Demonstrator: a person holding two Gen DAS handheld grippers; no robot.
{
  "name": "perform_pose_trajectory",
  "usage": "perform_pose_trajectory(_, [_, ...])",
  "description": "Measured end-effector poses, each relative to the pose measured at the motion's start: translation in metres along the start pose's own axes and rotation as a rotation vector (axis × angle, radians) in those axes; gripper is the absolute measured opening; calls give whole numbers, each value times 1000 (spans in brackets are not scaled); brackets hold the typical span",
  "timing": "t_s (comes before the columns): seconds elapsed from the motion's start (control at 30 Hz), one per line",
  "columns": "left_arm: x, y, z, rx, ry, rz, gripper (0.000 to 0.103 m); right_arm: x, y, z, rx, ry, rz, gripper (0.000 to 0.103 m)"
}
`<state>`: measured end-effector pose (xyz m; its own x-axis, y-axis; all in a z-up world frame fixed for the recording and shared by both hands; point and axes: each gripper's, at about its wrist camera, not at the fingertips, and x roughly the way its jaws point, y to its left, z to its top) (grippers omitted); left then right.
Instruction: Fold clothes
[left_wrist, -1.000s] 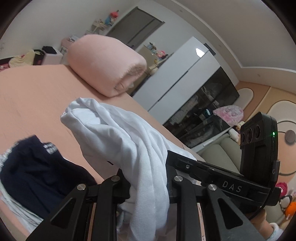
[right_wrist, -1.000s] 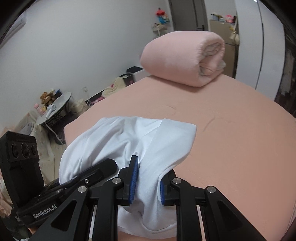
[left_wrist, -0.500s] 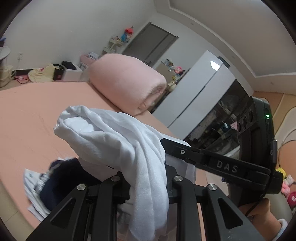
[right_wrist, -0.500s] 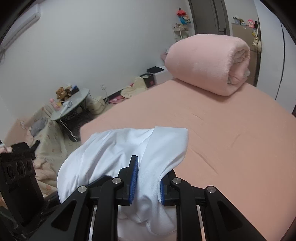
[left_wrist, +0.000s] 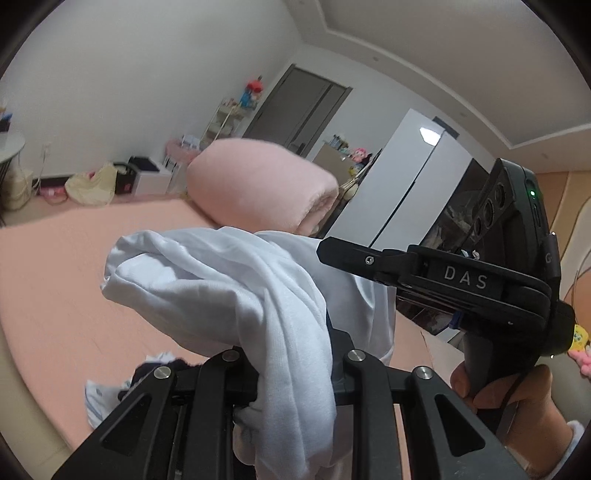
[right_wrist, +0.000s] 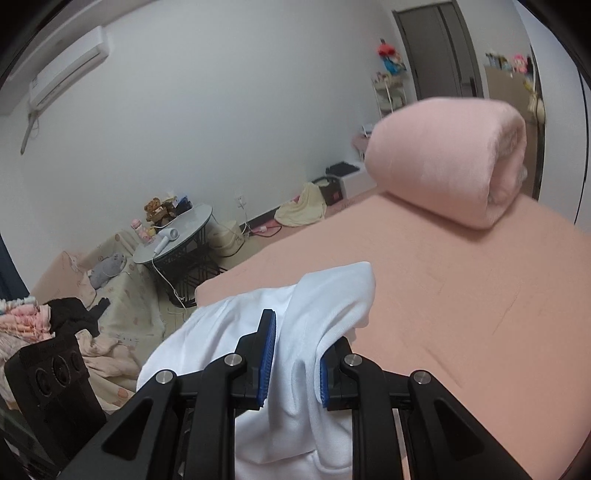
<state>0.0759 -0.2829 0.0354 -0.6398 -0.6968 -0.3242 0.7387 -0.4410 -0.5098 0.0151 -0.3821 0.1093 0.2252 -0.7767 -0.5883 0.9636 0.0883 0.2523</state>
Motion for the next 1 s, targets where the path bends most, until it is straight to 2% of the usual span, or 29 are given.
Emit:
perform_pose_trajectory(0.23, [-28,-16,14,30,-71,-10,19,-27,12,18,1,-32,7,18])
perform_pose_trajectory(0.37, [-34,-13,9,59,-100,32,19,-19,27,17,-71,-9,-24,18])
perform_pose_trajectory(0.5, [-27,0,-7,38,-70,50,19,6,24,0,-54,49,-24,18])
perform_pose_trajectory(0.63, [-14,19,-24,-19,-5,64,19,36,15,-25,-42,120,-33,18])
perform_pose_trajectory(0.9, [11,36,-58,-31,38,102,19,73,-1,-55,-116,191,-132,18])
perform_pose_trajectory(1.0, [19,42,-71,-72,66,102,19,81,-10,-56,-80,199,-152,18])
